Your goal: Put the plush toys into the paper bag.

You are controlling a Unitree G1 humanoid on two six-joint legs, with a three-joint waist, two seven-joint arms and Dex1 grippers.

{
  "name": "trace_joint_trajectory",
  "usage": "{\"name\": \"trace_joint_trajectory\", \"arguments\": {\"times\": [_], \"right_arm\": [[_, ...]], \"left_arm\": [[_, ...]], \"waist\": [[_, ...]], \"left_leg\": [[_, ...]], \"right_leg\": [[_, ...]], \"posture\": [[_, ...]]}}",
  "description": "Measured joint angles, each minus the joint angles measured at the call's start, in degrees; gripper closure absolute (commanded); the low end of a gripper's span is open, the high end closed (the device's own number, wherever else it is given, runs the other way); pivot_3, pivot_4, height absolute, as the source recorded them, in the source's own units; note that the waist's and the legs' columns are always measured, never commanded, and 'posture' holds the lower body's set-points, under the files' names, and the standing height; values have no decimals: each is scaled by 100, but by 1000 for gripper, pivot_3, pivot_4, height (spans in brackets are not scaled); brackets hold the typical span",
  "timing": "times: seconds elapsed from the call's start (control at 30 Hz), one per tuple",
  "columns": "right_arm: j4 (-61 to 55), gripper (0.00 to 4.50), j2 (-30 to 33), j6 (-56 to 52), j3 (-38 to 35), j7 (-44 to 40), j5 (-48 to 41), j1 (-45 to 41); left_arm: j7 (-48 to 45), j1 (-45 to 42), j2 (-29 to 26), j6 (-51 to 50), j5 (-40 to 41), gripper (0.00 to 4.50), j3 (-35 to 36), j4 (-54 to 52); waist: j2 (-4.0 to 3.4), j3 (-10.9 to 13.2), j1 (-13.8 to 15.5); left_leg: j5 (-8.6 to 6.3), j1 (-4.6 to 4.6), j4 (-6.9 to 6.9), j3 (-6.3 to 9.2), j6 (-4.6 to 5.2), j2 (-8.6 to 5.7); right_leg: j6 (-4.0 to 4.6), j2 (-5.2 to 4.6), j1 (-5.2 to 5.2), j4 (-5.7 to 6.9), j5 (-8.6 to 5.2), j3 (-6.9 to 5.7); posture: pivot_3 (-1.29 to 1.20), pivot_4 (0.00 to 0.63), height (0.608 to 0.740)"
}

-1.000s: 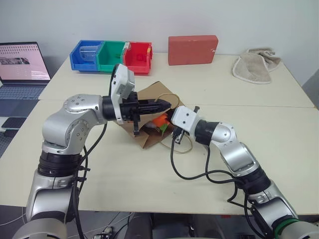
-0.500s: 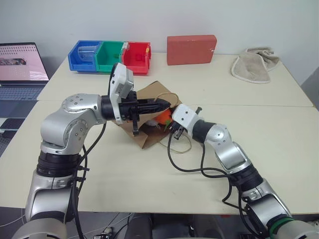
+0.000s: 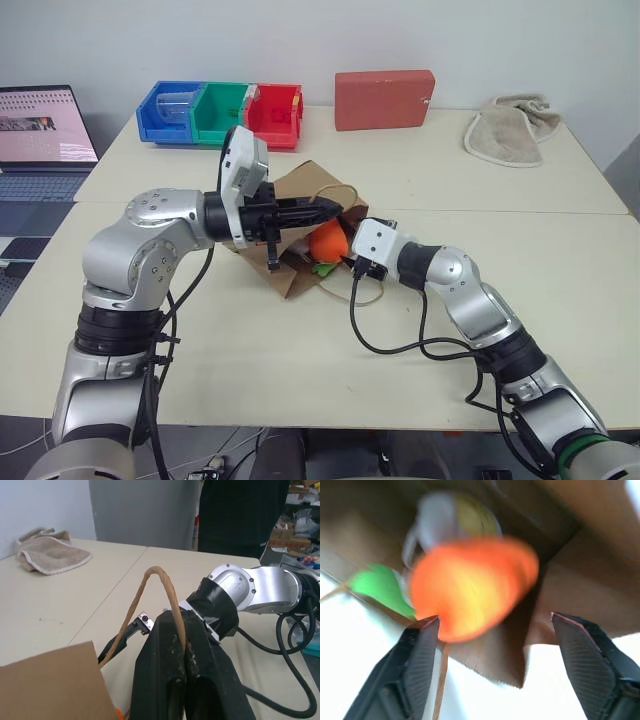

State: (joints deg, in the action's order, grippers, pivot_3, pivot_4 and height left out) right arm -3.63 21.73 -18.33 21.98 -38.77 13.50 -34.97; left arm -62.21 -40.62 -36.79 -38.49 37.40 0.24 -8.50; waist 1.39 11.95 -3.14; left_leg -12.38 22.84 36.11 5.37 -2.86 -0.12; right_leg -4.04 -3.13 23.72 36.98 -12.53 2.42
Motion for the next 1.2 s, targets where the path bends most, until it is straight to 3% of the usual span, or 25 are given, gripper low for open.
{"name": "trace_joint_trajectory", "arguments": {"times": [0.3,0.47,0.73,0.83,1.1,1.2], "right_arm": [[-908,1009,610,-409,-508,-858,-830,82],[-1226,1009,1221,-1086,-745,-1314,-1278,757],[-471,1009,209,-1975,-852,-534,-1582,934],[-22,1558,-67,-2138,-876,-364,-1711,751],[162,4454,-33,-2213,-888,-407,-1830,587],[160,4454,-13,-2212,-893,-408,-1926,586]], "left_arm": [[32,-2,57,22,-20,4500,-4,2],[33,0,57,23,-24,4500,-1,3],[32,8,59,25,-28,4500,-3,0],[35,10,58,25,-39,4500,-2,0],[50,20,58,25,-48,4500,-2,-12],[49,20,58,25,-47,4500,-2,-12]], "waist": [[0,0,16],[1,0,72],[0,0,-5],[0,0,-1],[0,0,4],[0,0,3]], "left_leg": [[0,0,0,1,0,0],[0,2,1,0,1,0],[1,-6,2,-5,1,4],[1,-1,2,-5,1,2],[0,0,0,-3,1,1],[0,-1,1,-2,1,2]], "right_leg": [[0,0,-1,0,0,-1],[0,-1,-2,-4,0,-1],[2,3,-2,6,1,3],[2,1,-1,0,2,5],[2,1,-1,-1,1,2],[1,2,-1,1,1,1]], "posture": [[0,150,740],[0,150,740],[0,150,740],[0,150,740],[0,150,740],[0,150,740]]}}
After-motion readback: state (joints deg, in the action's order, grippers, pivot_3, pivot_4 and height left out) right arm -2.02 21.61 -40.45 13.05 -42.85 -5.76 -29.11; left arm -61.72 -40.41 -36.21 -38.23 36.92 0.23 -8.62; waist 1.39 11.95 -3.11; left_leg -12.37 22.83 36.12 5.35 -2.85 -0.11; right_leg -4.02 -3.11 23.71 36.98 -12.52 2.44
